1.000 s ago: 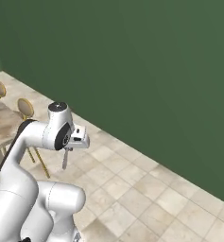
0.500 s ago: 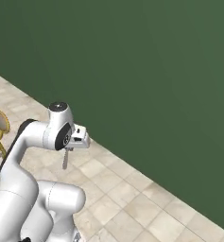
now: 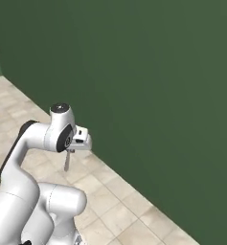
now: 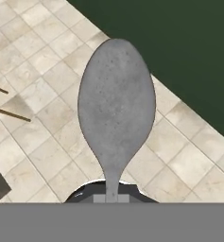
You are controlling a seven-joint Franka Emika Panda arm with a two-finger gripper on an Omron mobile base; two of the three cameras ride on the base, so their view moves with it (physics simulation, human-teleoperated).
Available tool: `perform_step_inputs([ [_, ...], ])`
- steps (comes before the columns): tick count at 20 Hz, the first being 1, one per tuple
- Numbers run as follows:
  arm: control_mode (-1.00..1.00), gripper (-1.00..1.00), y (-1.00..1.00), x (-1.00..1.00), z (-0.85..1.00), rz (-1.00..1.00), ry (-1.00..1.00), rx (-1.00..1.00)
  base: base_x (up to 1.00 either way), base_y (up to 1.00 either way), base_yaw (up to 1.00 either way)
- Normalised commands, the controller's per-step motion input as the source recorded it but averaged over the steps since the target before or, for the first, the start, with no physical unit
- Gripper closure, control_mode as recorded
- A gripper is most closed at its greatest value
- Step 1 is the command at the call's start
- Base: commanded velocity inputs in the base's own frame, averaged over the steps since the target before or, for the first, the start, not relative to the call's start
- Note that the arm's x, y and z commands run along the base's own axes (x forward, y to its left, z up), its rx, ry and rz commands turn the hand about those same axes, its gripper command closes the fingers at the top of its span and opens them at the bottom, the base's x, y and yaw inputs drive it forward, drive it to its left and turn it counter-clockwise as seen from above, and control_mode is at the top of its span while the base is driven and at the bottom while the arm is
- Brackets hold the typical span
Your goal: Take the fork and place it on the left side of the plate. Then take the spoon and place it on the right side of the plate. Make sure they're directly next to the plate.
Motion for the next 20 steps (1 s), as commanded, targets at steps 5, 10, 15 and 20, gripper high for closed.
perform_step_inputs([
  [5, 1.0, 1.0, 0.0, 0.0, 0.0, 0.0, 0.0, 0.0, 0.8, -0.03, 0.31],
  [10, 1.0, 1.0, 0.0, 0.0, 0.0, 0.0, 0.0, 0.0, 0.8, 0.0, 0.36],
  [15, 1.0, 1.0, 0.0, 0.0, 0.0, 0.0, 0.0, 0.0, 0.79, 0.0, 0.38],
  [20, 1.0, 1.0, 0.0, 0.0, 0.0, 0.0, 0.0, 0.0, 0.81, 0.0, 0.36],
])
